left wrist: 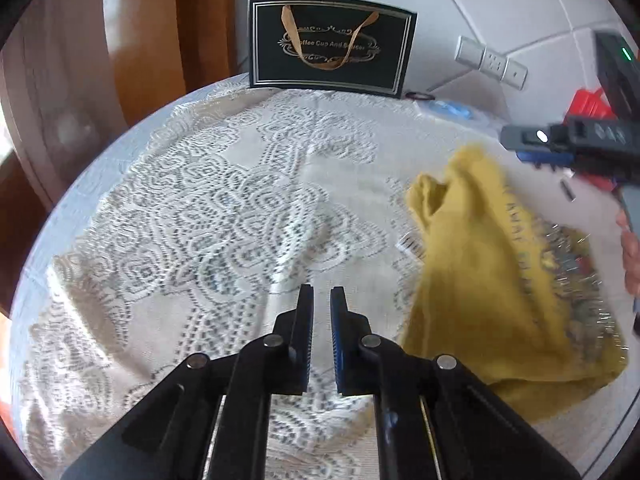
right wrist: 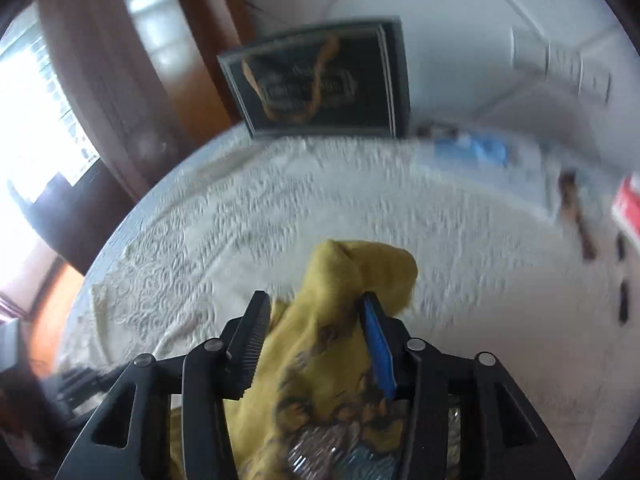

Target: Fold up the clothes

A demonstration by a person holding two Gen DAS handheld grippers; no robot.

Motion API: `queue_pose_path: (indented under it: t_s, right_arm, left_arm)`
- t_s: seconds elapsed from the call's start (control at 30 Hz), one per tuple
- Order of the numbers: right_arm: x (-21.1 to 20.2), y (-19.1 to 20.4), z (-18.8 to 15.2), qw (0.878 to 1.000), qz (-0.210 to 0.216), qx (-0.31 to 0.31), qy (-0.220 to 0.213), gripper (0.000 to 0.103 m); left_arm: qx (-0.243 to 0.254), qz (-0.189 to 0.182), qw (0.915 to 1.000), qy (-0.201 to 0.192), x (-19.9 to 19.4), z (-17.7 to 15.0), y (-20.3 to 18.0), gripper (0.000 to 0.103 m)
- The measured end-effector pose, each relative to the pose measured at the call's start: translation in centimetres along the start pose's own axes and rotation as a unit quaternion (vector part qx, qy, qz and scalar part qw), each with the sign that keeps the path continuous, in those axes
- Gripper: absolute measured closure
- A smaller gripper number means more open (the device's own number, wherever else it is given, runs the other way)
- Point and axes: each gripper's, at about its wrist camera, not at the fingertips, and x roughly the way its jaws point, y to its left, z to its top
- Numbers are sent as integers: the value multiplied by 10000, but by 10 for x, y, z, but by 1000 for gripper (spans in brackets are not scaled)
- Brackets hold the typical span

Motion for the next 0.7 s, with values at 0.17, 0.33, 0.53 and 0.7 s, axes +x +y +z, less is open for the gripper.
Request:
queue_pose_path:
  t_s: [0.17, 0.33, 0.53, 0.7]
  right_arm:
    - [-72, -11, -50, 9994, 51, 192, -273, 55]
    - [-119, -37, -130, 9972, -487, 545, 164, 55]
    - [-133, -45, -178, 9957, -707, 547, 258, 54]
    - [-117, -22, -182, 9947, -987, 62, 271, 45]
  left_arm:
    - [152, -428, 9988, -157, -4, -2, -7, 25]
    - [347, -919, 9951, 119, 4, -2, -31, 25]
    - [368, -676, 9944, 719, 23, -11, -41, 25]
    - [238, -1138, 9873, 1078, 16, -11, -49, 82]
